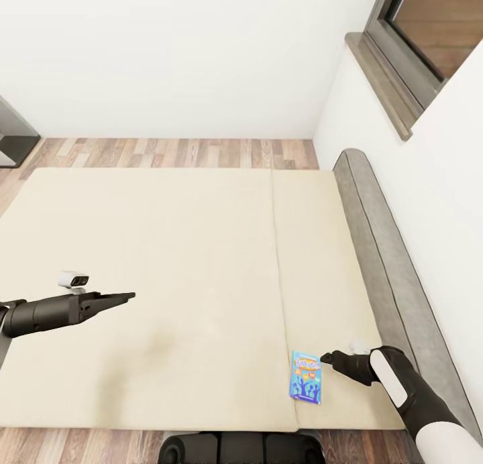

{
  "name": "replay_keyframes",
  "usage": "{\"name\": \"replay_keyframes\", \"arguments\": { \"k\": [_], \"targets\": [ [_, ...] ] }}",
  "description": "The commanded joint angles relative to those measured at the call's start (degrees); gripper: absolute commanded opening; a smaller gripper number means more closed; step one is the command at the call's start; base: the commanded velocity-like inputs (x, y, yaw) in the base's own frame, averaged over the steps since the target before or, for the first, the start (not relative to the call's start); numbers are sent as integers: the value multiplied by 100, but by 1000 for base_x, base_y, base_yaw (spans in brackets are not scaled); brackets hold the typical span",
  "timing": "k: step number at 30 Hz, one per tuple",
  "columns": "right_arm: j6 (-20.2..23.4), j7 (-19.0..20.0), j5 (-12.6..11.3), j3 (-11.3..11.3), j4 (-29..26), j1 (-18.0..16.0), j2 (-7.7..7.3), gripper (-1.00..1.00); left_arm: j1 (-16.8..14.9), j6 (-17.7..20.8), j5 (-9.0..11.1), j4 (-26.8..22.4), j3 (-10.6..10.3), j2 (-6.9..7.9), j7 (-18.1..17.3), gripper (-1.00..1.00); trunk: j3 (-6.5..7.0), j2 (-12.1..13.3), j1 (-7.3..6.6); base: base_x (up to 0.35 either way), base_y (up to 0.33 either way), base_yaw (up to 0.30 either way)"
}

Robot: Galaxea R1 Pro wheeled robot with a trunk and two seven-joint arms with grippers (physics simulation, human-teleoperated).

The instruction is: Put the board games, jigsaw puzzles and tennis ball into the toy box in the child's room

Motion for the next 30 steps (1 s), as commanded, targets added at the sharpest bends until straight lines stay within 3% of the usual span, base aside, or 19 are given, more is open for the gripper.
{"name": "replay_keyframes", "arguments": {
  "k": [1,30],
  "targets": [
    [27,-16,-27,-7,-6,-2,1,100,-2,61,-4,0,-1,1,-24,100,-17,-9,3,0,0,0],
    [26,-16,-27,-8,-8,-2,2,100,-2,38,3,-6,-18,-15,-24,100,-290,-9,3,0,0,0]
  ]
}}
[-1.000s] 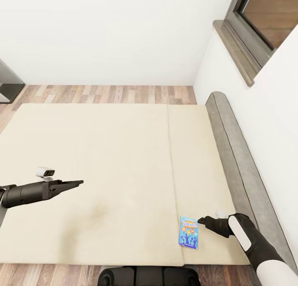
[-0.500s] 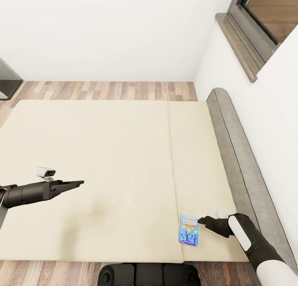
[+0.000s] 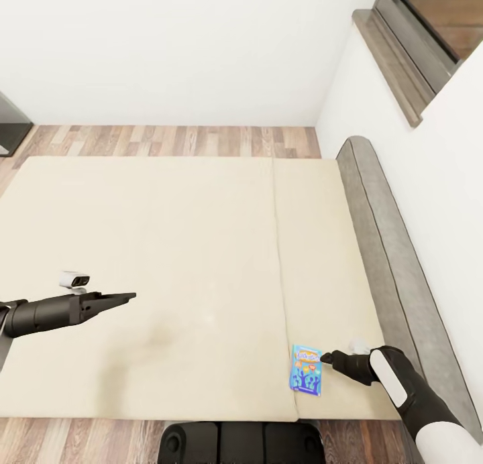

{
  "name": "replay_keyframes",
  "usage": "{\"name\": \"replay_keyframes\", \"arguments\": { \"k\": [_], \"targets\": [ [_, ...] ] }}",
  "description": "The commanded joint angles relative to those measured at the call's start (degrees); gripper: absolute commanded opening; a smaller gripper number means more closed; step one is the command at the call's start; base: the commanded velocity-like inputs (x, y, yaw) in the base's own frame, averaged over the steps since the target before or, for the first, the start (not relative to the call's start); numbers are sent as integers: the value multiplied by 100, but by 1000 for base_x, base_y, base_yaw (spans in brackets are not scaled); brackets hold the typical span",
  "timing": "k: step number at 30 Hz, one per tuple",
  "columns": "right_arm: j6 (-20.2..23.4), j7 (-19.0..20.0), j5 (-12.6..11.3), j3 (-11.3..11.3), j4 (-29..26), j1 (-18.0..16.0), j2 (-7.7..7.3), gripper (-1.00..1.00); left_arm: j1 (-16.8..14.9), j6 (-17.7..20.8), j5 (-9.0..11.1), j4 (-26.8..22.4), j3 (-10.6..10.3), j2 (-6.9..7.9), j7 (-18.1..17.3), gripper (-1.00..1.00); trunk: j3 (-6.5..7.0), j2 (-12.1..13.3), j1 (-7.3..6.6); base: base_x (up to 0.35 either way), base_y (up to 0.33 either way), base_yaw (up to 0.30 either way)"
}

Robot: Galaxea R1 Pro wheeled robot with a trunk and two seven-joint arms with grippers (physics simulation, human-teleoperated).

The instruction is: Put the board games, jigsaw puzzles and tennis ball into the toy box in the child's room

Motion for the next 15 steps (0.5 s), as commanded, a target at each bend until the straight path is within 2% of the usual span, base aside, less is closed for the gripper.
{"name": "replay_keyframes", "arguments": {
  "k": [1,10,15],
  "targets": [
    [27,-16,-28,-10,-6,-1,0,100,-2,59,-4,-1,-1,1,-24,100,-16,-9,3,0,0,0],
    [35,51,-37,17,-158,3,-1,100,-2,51,-4,-1,-19,-12,-24,100,-67,-9,3,0,0,0],
    [21,369,-32,43,-239,6,-10,100,-2,43,-4,-1,-32,-23,-24,100,-71,-9,3,0,0,0]
  ]
}}
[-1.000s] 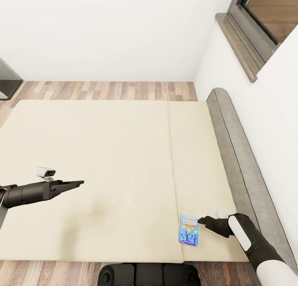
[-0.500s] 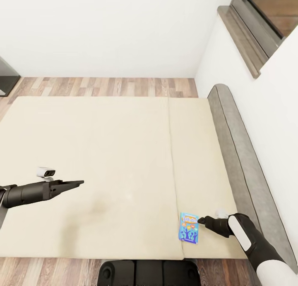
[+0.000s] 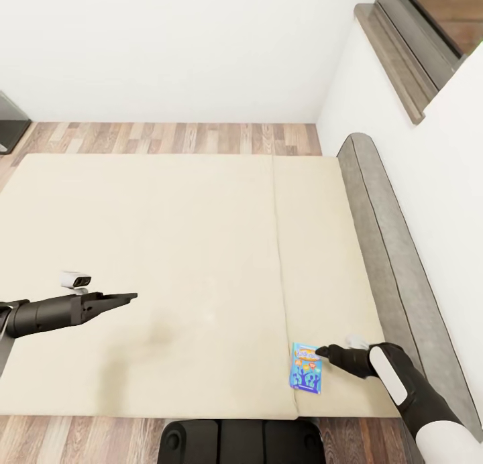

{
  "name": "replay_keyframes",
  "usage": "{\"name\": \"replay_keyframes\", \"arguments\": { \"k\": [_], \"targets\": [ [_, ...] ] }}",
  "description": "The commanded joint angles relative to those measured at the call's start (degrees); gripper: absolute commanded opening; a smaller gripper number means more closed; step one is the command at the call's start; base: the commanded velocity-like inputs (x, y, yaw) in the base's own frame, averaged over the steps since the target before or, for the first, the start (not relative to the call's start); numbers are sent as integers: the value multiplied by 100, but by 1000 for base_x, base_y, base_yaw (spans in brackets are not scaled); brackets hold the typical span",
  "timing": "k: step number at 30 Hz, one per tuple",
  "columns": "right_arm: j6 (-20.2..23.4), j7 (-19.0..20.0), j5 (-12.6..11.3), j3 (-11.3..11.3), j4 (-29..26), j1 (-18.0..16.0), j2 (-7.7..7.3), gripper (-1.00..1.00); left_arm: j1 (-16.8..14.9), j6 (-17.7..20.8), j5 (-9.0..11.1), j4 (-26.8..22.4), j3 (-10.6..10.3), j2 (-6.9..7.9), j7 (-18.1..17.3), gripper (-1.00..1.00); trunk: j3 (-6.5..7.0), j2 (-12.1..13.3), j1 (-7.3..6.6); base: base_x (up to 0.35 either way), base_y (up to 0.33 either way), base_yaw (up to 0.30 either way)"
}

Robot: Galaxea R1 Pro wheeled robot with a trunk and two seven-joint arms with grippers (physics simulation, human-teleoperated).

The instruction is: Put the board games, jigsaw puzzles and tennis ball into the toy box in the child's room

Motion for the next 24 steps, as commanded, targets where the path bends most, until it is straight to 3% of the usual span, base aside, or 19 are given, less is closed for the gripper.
{"name": "replay_keyframes", "arguments": {
  "k": [1,9,24],
  "targets": [
    [21,101,20,-2,-11,-1,-3,100,-2,60,-4,-1,0,1,-23,100,-7,-9,3,0,0,0],
    [-82,556,42,6,-48,0,-12,100,-2,51,-4,-1,-3,-2,-23,100,-8,-9,3,0,0,0],
    [-150,617,45,6,-127,-1,-17,100,-2,40,-4,-1,-22,-10,-23,100,-8,-9,3,0,0,0]
  ]
}}
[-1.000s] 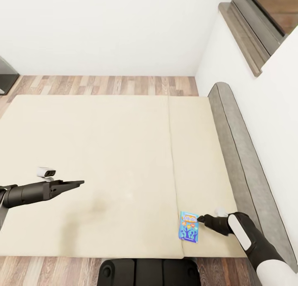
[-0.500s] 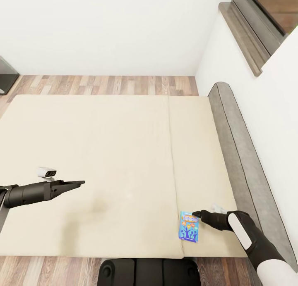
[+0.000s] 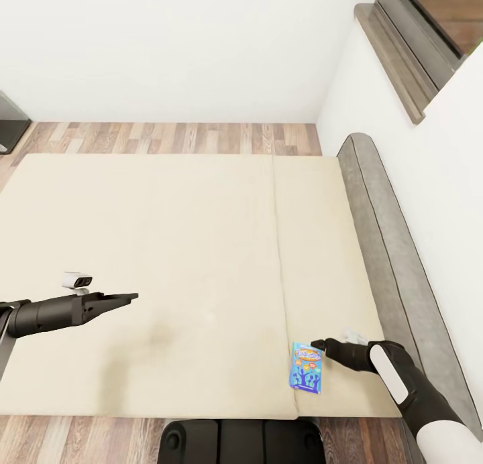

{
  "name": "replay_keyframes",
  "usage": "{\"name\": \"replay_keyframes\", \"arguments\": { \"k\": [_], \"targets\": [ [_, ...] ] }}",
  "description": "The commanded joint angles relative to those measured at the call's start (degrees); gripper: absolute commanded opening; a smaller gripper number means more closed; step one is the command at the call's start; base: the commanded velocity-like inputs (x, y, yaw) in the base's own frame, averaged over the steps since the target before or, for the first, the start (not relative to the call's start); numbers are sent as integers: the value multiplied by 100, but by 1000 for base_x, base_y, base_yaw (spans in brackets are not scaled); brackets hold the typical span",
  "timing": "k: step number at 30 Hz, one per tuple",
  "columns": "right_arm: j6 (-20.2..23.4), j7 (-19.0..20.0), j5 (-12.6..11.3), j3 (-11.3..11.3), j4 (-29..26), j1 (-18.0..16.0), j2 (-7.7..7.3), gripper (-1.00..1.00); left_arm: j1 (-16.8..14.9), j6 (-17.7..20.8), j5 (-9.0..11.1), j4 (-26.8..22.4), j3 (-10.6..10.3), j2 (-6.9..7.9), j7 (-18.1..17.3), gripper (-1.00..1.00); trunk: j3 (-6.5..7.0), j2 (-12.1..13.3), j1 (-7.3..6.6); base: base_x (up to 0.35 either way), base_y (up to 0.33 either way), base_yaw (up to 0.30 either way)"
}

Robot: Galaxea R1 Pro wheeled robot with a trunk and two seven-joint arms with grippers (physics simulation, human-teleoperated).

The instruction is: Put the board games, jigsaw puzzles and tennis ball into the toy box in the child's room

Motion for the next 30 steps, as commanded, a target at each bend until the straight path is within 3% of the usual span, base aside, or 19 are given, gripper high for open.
{"name": "replay_keyframes", "arguments": {
  "k": [1,12,30],
  "targets": [
    [24,33,26,-4,-30,0,-1,100,-2,61,-5,-1,-1,2,-23,100,-7,-9,3,0,0,0],
    [44,37,20,-38,-336,-3,3,100,-2,60,-5,-1,-2,0,-23,100,-7,-9,3,0,0,0],
    [28,37,19,-39,-361,-7,10,100,-2,53,-5,-4,-2,0,-23,100,-64,-9,3,0,0,0]
  ]
}}
